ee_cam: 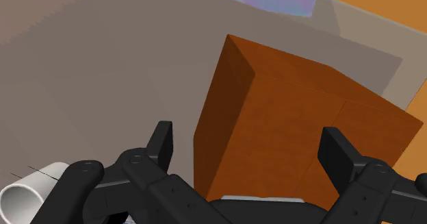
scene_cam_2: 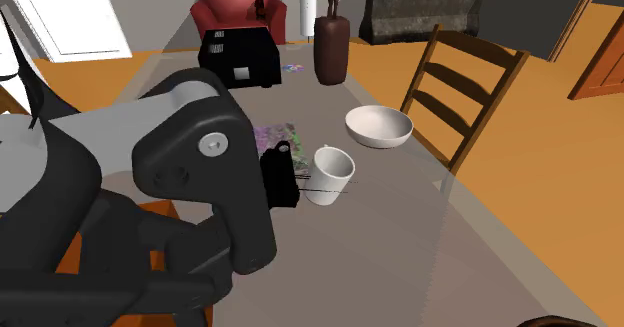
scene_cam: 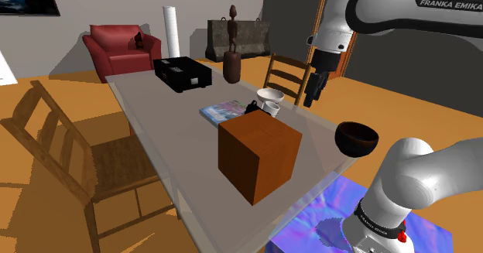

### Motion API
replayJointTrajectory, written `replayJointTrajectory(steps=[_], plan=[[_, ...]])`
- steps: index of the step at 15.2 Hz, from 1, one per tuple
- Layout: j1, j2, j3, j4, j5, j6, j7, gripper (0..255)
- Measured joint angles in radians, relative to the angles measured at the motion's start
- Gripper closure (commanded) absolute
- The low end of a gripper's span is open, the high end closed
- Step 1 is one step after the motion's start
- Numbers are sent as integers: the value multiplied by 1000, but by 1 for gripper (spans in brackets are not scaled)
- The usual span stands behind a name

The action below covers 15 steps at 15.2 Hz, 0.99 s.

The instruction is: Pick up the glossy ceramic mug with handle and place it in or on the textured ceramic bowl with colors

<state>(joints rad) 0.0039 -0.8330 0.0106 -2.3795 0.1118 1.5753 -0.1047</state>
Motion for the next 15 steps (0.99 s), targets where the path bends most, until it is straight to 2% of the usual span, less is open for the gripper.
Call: replayJointTrajectory(steps=[4, 9, 15], plan=[[-7, 19, -37, -29, -21, 59, -53, 0], [-22, 110, -123, -77, -59, 223, -178, 0], [-20, 267, -224, -66, -67, 403, -327, 0]])
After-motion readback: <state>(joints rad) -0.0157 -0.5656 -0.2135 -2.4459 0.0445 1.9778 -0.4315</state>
